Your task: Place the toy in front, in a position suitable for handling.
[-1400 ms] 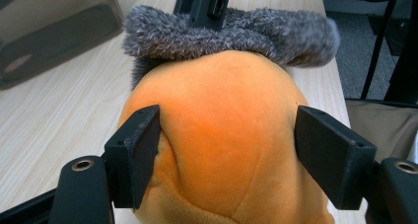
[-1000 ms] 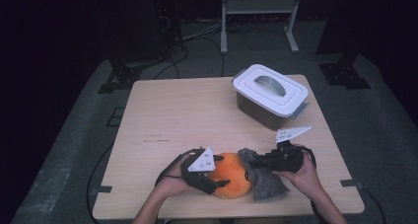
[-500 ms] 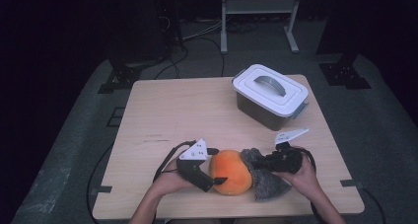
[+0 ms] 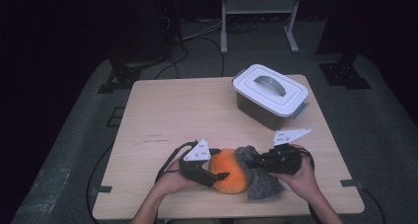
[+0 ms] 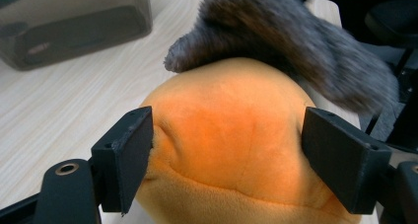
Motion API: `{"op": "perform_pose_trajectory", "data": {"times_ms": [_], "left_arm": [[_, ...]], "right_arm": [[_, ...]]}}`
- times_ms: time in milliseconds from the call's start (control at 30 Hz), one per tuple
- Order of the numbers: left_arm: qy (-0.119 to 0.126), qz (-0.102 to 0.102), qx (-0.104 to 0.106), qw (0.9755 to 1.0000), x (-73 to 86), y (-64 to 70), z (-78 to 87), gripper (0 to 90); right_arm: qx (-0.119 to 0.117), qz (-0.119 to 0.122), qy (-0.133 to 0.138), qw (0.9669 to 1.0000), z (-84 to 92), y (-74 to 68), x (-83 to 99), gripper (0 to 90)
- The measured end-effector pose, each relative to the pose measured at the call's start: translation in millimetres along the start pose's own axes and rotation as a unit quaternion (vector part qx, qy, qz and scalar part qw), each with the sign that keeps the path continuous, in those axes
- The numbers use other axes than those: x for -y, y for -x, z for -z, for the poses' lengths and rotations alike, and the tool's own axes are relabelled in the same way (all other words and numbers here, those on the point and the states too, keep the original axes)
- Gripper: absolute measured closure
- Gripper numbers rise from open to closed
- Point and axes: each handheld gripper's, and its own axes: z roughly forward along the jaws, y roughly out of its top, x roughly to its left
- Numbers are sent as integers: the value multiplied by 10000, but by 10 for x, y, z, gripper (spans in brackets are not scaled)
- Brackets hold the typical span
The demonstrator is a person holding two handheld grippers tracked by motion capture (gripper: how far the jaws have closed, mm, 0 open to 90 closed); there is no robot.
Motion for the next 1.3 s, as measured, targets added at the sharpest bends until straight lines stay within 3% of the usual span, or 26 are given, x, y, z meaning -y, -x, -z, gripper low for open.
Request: {"op": "perform_pose_trajectory", "data": {"times_ms": [67,133,200,300,367,400,467,500,567,633,700,800,900,1000,1167,1200,1300], "left_arm": [[-70,-38,-13,10000,-15,2,11,207],[-108,-40,11,9999,-22,0,30,184],[-48,-5,105,9999,-30,-15,80,157],[143,27,208,9997,-71,-37,221,158],[123,-14,211,9997,-77,-39,252,243],[103,-46,240,9996,-74,-36,268,243],[-28,-82,290,9995,-51,-28,247,384],[-152,-98,276,9995,-35,-23,210,384],[-159,-49,297,9994,-4,-19,148,387],[-161,-73,265,9995,-5,-31,140,393],[-112,-36,255,9996,3,-33,127,396],[-104,-43,232,9997,8,-32,112,400],[-164,-30,168,9997,25,-48,119,394],[-73,33,195,9998,49,-63,115,395],[-18,119,176,9998,53,-92,108,392],[24,147,164,9998,47,-97,98,391],[121,188,169,9996,34,-95,68,392]], "right_arm": [[60,145,-197,9997,-108,-53,-8,765],[13,69,-225,9997,-189,-14,34,768],[-29,14,-206,9998,-195,6,44,769],[113,-69,-168,9998,-146,62,72,769],[139,-107,-154,9997,-133,80,83,769],[135,-148,-136,9997,-121,102,93,769],[134,-241,-103,9996,-97,147,106,767],[134,-241,-103,9996,-97,147,106,767],[130,-250,-120,9995,-90,151,102,767],[262,-71,-122,9996,-49,67,50,770],[152,39,32,9999,-18,-17,-12,771],[92,237,29,9997,-43,-125,-82,771],[177,483,-284,9983,-201,-227,-83,769],[129,433,-336,9984,-211,-207,-54,769],[275,493,-608,9965,-130,-153,69,769],[266,374,-620,9970,-88,-142,103,770],[211,482,-508,9973,-74,-212,26,769]]}}
